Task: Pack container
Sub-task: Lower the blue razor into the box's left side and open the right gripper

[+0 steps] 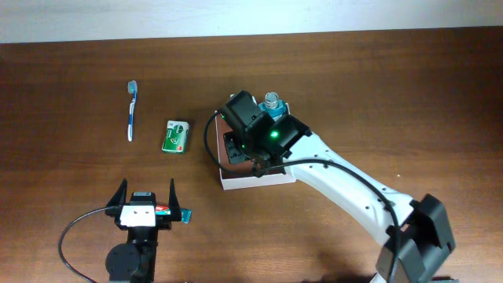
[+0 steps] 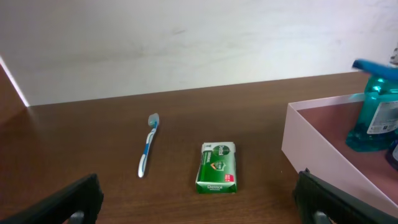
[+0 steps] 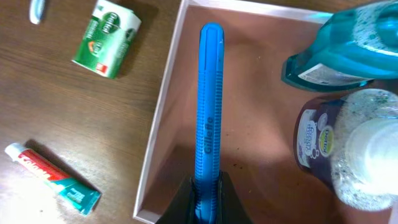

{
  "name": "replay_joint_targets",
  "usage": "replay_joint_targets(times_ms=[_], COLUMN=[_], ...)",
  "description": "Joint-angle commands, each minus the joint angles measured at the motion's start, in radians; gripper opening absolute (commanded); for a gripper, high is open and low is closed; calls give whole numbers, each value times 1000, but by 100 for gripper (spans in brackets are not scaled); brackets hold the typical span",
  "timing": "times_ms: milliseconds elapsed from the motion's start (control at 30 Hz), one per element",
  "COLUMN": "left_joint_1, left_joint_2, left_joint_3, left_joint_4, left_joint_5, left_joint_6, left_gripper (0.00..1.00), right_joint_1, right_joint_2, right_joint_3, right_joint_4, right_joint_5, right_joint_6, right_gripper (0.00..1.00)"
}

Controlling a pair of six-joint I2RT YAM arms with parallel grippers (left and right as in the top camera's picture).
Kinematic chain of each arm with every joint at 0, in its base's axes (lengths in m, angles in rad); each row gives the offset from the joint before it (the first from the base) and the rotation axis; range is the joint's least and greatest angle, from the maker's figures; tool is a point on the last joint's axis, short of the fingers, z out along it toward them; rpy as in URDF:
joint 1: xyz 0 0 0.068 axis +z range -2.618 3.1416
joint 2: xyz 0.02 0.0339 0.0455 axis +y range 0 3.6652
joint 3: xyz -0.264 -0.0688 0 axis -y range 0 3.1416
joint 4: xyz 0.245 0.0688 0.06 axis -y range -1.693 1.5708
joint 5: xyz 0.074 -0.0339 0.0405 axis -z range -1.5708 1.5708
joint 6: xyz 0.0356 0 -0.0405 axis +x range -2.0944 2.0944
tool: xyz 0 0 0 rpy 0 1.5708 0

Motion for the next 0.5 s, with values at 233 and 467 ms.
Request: replay_joint_targets(times_ms=[233, 467], left_joint_1=[-4, -4], left_joint_2=[1, 1], left_joint_3=[0, 0], left_joint_4=[-7, -8], left_joint_5=[-8, -8], left_joint_6=[19, 19], left_gripper=[99, 99], right_joint_1=[8, 8], right_joint_2=[130, 172], right_joint_3=[-12, -12], right_joint_4=[30, 69], right_joint_5=[10, -21], right_joint_6=[15, 15], right_gripper=[4, 4])
